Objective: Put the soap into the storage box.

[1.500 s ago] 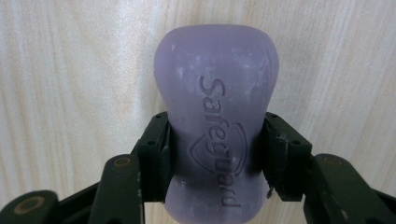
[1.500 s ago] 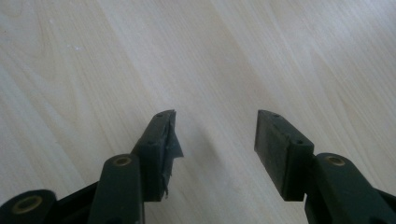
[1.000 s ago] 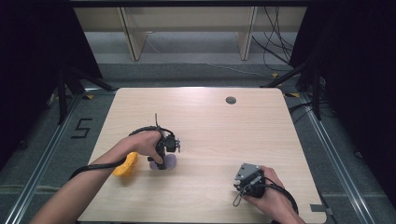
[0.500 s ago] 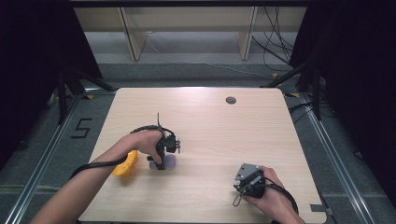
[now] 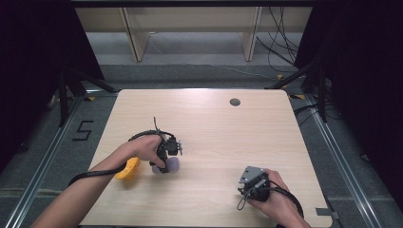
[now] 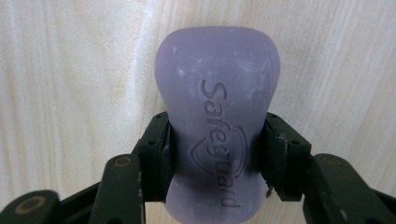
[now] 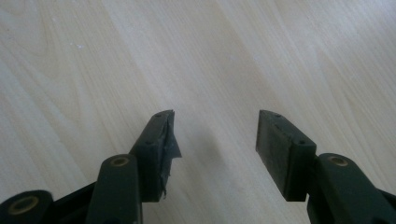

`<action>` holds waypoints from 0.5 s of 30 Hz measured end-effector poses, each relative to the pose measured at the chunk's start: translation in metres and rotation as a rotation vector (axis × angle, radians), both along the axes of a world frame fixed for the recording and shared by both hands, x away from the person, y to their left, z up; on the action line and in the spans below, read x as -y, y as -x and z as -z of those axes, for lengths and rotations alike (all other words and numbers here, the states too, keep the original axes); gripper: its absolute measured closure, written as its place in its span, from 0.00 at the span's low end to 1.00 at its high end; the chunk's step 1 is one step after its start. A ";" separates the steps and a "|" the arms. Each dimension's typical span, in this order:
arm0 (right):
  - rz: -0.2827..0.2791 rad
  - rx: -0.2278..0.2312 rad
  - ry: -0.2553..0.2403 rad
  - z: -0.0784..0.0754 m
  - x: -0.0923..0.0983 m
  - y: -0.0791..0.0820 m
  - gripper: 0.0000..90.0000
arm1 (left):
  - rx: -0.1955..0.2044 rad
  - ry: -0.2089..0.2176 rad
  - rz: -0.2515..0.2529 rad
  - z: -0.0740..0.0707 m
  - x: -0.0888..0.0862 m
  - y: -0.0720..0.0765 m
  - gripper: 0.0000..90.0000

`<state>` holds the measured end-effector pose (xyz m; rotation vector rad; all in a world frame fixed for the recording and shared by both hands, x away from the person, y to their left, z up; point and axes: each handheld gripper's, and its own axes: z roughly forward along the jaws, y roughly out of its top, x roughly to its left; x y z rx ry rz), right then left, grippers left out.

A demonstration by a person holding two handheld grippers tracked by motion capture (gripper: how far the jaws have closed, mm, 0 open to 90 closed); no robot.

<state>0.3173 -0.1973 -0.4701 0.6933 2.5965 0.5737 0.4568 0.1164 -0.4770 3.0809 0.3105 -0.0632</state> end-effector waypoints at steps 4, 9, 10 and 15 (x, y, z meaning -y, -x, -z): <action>0.000 0.001 -0.006 0.000 0.000 0.000 0.53 | 0.011 0.009 -0.032 -0.001 -0.002 0.003 0.55; 0.010 -0.005 -0.004 0.000 0.000 0.001 0.53 | 0.027 0.019 -0.057 -0.001 -0.005 0.005 0.55; 0.010 -0.005 -0.005 0.000 0.000 0.001 0.53 | 0.031 0.019 -0.059 -0.002 -0.005 0.006 0.55; 0.001 -0.002 -0.001 0.000 0.000 0.000 0.53 | 0.048 0.034 -0.059 -0.003 -0.007 0.009 0.55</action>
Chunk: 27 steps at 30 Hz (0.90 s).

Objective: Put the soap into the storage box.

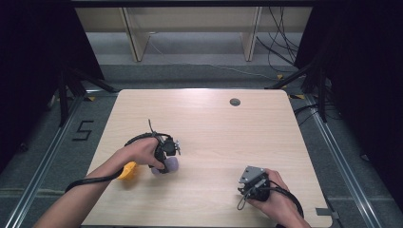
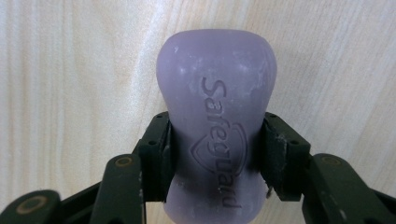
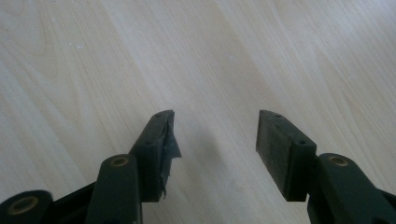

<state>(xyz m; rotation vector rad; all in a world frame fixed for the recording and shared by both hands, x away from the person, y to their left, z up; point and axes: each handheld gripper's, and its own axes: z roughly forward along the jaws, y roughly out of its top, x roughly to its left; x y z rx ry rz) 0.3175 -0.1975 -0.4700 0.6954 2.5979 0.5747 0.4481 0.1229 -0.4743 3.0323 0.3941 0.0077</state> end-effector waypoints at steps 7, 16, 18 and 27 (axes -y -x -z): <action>-0.001 0.002 -0.004 0.000 0.000 0.000 0.53 | 0.065 0.038 -0.008 -0.004 -0.006 0.002 0.55; -0.007 0.010 -0.005 0.000 0.001 -0.001 0.53 | 0.206 0.145 -0.070 -0.017 -0.011 0.010 0.55; 0.004 -0.007 -0.012 0.000 0.001 0.000 0.53 | 0.233 0.162 -0.086 -0.017 -0.012 0.014 0.55; 0.006 0.014 -0.024 -0.002 0.001 0.000 0.53 | 0.370 0.274 -0.208 -0.019 -0.016 0.027 0.55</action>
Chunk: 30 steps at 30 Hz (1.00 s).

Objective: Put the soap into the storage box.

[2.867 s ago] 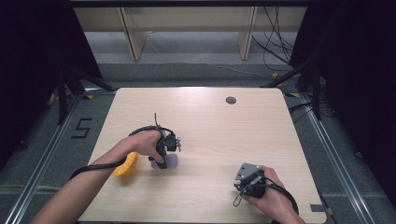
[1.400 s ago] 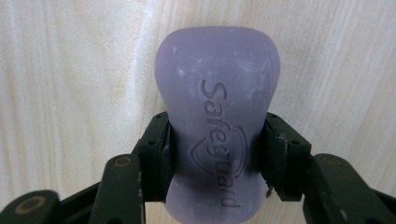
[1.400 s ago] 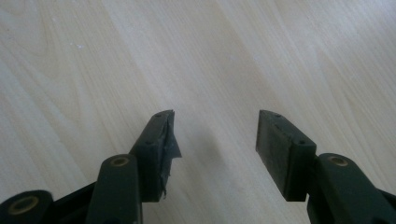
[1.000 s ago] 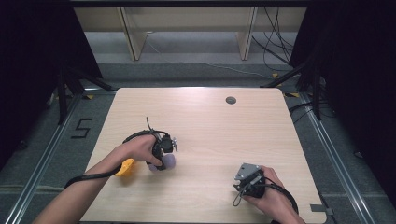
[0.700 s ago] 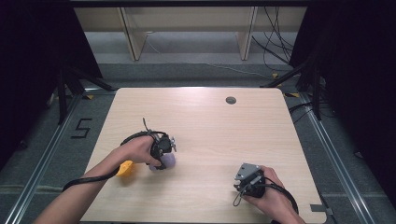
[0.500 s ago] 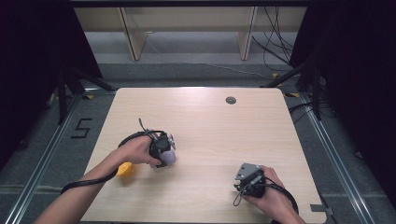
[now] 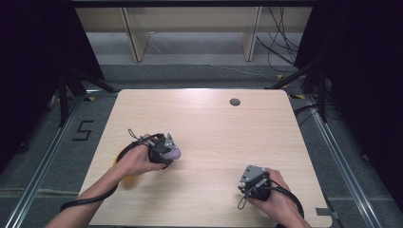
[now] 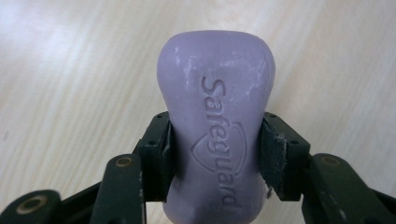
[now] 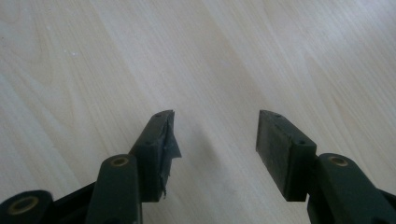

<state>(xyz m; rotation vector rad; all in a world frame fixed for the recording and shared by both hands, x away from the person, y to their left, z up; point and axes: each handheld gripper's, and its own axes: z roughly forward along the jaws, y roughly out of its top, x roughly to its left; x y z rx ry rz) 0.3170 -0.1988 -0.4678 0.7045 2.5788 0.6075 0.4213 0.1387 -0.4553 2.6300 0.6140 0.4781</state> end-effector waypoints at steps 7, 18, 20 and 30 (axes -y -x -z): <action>-0.002 0.008 0.001 0.000 0.001 -0.001 0.53 | 0.059 0.142 -0.136 -0.007 -0.005 0.009 0.55; -0.002 0.012 0.002 -0.001 0.000 0.000 0.53 | 0.085 0.216 -0.204 -0.018 -0.008 0.022 0.55; 0.005 0.005 -0.005 -0.001 0.000 0.000 0.53 | 0.089 0.225 -0.214 -0.019 -0.009 0.023 0.55; 0.004 0.012 -0.009 -0.002 0.000 -0.001 0.53 | 0.101 0.256 -0.240 -0.024 -0.014 0.030 0.55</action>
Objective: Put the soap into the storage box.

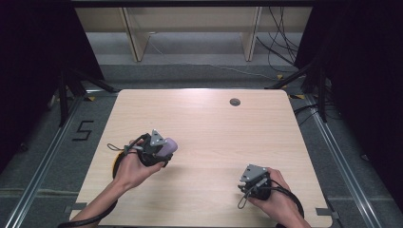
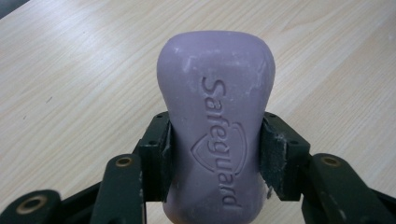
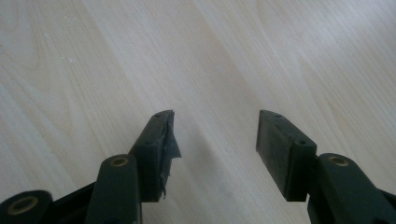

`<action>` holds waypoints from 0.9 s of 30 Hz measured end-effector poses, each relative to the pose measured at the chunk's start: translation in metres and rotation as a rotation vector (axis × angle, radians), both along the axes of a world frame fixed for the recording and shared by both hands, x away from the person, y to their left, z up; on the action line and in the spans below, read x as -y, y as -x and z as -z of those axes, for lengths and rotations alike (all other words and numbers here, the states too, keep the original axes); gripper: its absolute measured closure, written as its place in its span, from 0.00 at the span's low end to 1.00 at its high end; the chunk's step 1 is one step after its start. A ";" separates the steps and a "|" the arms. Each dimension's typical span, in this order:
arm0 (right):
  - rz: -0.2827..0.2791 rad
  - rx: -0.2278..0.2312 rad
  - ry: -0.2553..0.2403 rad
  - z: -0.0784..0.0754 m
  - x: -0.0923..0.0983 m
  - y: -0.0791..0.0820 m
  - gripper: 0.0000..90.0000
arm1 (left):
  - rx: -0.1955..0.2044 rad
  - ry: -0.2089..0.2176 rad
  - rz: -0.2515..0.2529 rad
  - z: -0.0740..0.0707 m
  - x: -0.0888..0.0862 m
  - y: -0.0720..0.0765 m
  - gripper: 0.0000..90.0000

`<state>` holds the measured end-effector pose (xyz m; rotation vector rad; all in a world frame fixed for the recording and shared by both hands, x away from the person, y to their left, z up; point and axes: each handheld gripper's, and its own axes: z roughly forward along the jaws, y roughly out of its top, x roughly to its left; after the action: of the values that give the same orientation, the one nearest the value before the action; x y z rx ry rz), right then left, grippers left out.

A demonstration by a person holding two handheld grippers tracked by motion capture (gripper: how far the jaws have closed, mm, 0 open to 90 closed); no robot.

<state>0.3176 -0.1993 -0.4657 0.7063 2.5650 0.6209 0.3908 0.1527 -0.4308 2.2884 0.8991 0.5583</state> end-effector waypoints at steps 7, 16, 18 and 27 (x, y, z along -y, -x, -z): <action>-0.002 0.001 0.000 0.000 0.000 0.000 0.52 | -0.005 0.033 -0.033 -0.002 -0.006 0.004 0.55; -0.001 -0.001 0.001 0.000 0.000 -0.001 0.52 | 0.002 0.048 -0.041 -0.006 -0.011 0.007 0.55; 0.005 0.002 0.000 0.000 0.000 0.000 0.52 | -0.011 0.068 -0.063 -0.007 -0.013 0.010 0.55; 0.016 0.006 -0.008 -0.001 0.000 0.001 0.52 | 0.007 0.069 -0.061 -0.013 -0.023 0.013 0.55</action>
<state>0.3171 -0.1992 -0.4647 0.7254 2.5504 0.6273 0.3775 0.1755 -0.4181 2.2023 0.9729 0.5528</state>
